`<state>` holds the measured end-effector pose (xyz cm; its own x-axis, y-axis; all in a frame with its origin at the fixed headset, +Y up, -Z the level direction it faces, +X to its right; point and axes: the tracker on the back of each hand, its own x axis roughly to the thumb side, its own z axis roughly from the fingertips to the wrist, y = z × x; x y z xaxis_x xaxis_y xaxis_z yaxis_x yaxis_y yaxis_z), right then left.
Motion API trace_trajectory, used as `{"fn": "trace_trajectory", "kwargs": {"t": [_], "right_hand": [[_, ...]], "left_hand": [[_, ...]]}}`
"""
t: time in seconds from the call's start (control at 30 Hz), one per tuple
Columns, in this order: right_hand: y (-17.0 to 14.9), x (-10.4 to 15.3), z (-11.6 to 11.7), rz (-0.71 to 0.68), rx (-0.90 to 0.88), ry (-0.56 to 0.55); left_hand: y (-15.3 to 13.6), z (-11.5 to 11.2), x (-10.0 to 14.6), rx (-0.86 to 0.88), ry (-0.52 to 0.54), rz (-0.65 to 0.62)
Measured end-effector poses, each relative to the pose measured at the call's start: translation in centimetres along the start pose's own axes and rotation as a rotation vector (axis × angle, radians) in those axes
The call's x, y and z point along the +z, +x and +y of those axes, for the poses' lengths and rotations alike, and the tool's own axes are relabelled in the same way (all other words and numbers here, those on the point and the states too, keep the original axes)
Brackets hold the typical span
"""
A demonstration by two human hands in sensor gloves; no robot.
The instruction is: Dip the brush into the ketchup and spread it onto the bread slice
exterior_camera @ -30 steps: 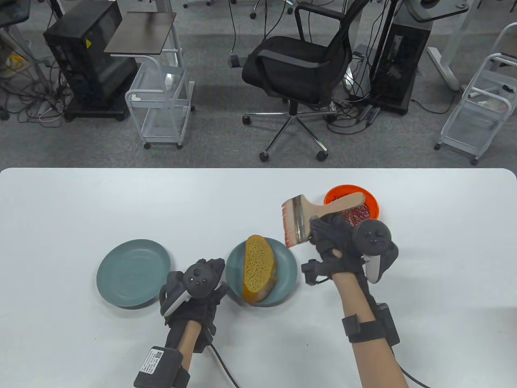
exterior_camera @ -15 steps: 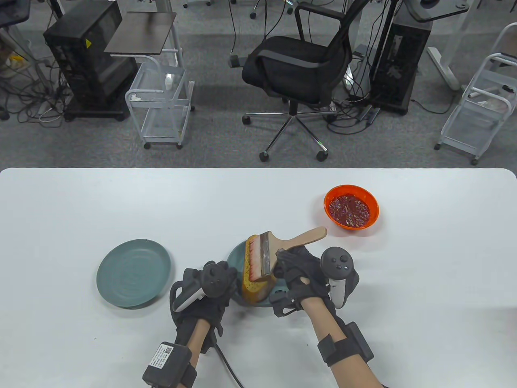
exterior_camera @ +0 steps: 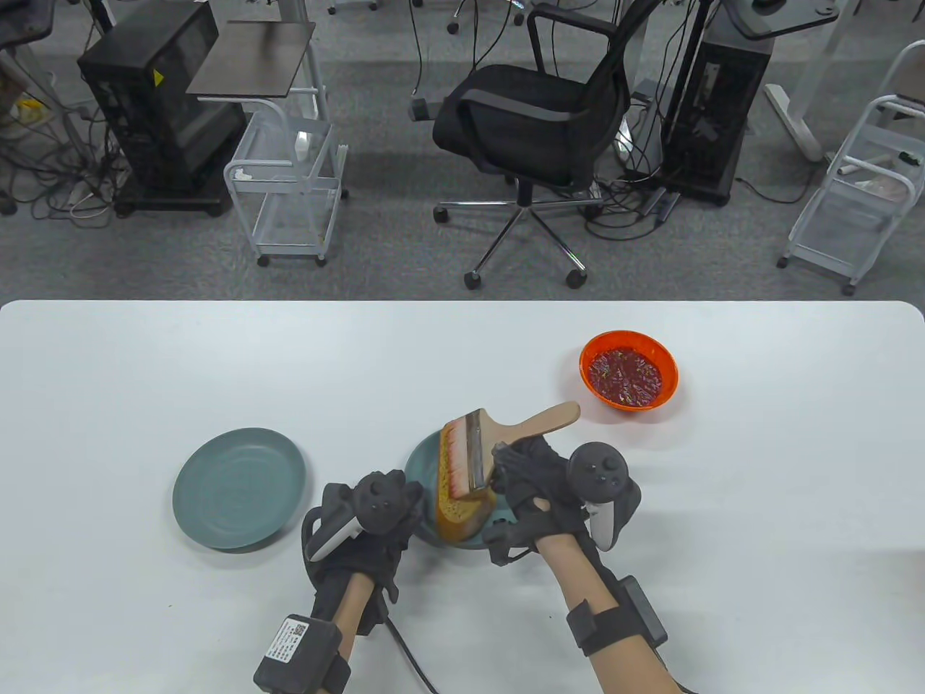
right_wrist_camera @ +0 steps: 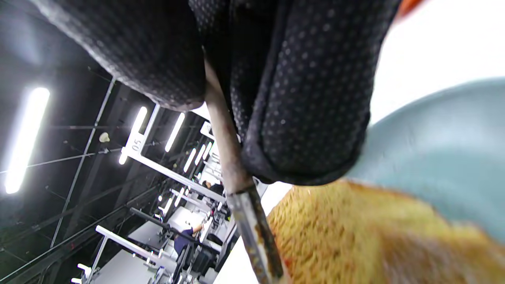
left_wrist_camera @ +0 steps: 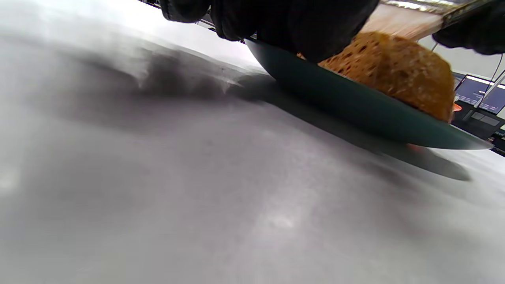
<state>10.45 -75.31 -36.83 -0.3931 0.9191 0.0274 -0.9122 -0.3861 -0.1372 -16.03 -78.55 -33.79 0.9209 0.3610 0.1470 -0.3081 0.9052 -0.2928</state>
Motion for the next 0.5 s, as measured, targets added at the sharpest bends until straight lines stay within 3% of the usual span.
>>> {"fn": "trace_trajectory", "kwargs": {"t": [0.13,0.27,0.33,0.5], "right_hand": [[-0.6,-0.4,-0.8,0.023,0.007,-0.041],[-0.2,-0.7,-2.9,-0.089,0.194,-0.168],[0.2,-0.5,-3.0,-0.093,0.166,-0.179],[0.3,0.0,-0.5,0.013,-0.055,-0.026]], "left_hand": [[-0.3,0.0,0.1,0.016,-0.004,0.006],[-0.3,0.0,0.1,0.024,-0.008,0.01],[-0.3,0.0,0.1,0.032,-0.012,0.016],[-0.3,0.0,0.1,0.03,-0.012,0.018]]}}
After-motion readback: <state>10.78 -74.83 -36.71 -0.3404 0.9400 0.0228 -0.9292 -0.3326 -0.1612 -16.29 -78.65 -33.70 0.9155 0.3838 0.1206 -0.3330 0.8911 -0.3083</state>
